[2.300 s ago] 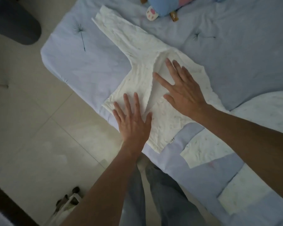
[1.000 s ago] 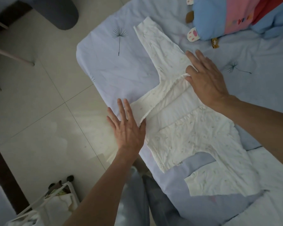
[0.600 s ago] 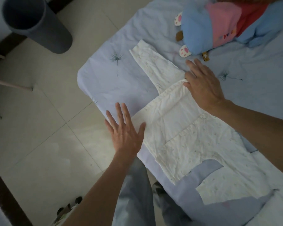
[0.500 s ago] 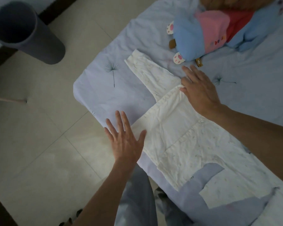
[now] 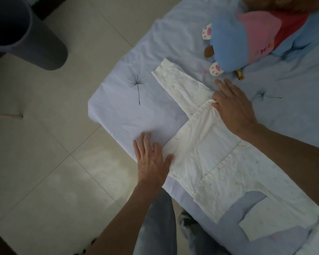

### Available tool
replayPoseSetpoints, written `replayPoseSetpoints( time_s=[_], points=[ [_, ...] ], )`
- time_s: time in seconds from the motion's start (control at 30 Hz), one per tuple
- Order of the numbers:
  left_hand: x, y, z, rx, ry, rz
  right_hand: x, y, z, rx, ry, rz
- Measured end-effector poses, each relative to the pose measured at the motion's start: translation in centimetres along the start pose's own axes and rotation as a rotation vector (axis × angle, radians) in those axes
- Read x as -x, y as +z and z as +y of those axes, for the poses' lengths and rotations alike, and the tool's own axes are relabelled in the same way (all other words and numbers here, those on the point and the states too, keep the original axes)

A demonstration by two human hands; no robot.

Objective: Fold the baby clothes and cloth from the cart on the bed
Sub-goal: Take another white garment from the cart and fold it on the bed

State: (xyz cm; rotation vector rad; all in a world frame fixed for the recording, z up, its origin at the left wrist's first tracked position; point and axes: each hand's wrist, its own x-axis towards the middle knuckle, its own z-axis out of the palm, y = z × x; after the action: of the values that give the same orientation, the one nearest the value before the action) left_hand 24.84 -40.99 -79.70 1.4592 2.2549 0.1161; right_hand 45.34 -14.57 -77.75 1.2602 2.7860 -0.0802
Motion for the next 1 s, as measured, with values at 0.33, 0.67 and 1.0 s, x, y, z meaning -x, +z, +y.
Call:
replayPoseSetpoints(
  time_s=[0.33,0.67,1.0],
  points=[
    [-0.7,0.0,-0.2,0.071,0.015,0.017,0.4,0.3,-0.5,-0.019,0.034,-0.022],
    [-1.0,-0.5,-0.4,-0.023,-0.023,0.011,0.6,0.1,-0.7,-0.023,0.053,-0.05],
    [-1.7,-1.5,-2.2,0.019,-0.057,0.102,0.7,-0.1,-0.7,-0.07,0.085,-0.041]
  ],
)
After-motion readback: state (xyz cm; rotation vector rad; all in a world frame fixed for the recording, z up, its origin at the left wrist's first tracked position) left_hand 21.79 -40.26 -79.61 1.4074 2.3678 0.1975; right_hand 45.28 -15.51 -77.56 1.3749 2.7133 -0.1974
